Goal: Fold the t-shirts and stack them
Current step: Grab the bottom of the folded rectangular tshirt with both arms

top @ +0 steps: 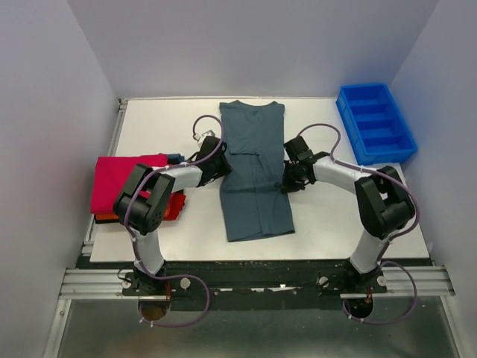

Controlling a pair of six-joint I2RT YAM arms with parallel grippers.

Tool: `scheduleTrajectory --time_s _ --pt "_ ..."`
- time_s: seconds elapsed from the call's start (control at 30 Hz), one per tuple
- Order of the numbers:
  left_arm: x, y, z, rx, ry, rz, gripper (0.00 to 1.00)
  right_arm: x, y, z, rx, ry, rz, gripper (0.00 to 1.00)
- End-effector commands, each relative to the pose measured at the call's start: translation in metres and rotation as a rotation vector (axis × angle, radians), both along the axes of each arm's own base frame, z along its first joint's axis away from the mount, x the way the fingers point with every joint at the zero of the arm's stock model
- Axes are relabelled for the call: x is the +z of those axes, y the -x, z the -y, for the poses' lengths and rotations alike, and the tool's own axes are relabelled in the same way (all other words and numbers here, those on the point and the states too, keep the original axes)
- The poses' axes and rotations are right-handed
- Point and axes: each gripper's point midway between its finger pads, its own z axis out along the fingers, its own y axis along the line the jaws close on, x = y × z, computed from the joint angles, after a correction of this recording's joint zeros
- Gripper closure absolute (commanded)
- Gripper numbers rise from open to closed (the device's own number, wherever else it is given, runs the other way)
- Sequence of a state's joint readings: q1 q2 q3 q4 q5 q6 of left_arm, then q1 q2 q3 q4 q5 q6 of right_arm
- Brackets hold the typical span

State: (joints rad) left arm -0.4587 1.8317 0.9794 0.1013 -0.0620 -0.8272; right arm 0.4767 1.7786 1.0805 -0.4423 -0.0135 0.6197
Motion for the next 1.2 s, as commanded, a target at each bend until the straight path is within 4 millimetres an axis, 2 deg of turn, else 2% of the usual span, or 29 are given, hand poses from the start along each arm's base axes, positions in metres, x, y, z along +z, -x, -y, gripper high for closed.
scheduleTrajectory --time_s 0.0,0.07,0.1,0.17,0.23,0.37,0.43,0.5,0.63,0.77,0.87,1.03,1.1,1.17 --pt "-0.017 0.004 -0.01 0.007 -0.101 -0.085 0.61 0.014 -0.006 0.008 0.069 0.04 0.051 0.83" --pt "-0.007 0.01 -0.011 -0.012 -0.099 -0.069 0.59 0.028 0.003 0.007 0.088 0.007 0.063 0.66" --pt "-0.001 0.015 -0.011 -0.028 -0.094 -0.058 0.56 0.033 0.01 0.013 0.077 0.012 0.072 0.61" --pt "0.009 0.03 -0.011 -0.071 -0.078 -0.056 0.48 0.043 0.026 0.021 0.069 0.001 0.093 0.57" --pt "0.02 0.049 -0.01 -0.119 -0.064 -0.067 0.35 0.042 0.051 0.029 0.067 -0.017 0.078 0.55" --pt "0.035 0.093 -0.017 -0.152 -0.084 -0.079 0.2 0.029 0.106 0.042 0.068 -0.077 0.021 0.52" --pt "0.036 0.117 -0.021 -0.171 -0.088 -0.091 0.19 0.019 0.13 0.042 0.071 -0.13 -0.014 0.46" --pt "0.038 0.14 -0.024 -0.183 -0.075 -0.109 0.19 0.017 0.141 0.04 0.077 -0.169 -0.012 0.46" --pt "0.027 0.192 -0.019 -0.229 0.0 -0.166 0.24 0.017 0.147 0.039 0.085 -0.189 -0.004 0.46" --pt "0.022 0.222 -0.012 -0.239 0.05 -0.191 0.27 0.024 0.142 0.036 0.1 -0.204 0.02 0.47" --pt "0.017 0.234 -0.006 -0.249 0.083 -0.209 0.3 0.029 0.139 0.032 0.109 -0.222 0.035 0.47" --pt "0.01 0.244 0.011 -0.291 0.165 -0.259 0.34 0.015 0.139 0.027 0.119 -0.233 0.003 0.5" --pt "0.004 0.245 0.013 -0.295 0.156 -0.278 0.34 0.008 0.138 0.024 0.122 -0.237 -0.015 0.53" --pt "0.001 0.245 0.014 -0.299 0.154 -0.287 0.36 0.002 0.139 0.022 0.125 -0.243 -0.031 0.62"
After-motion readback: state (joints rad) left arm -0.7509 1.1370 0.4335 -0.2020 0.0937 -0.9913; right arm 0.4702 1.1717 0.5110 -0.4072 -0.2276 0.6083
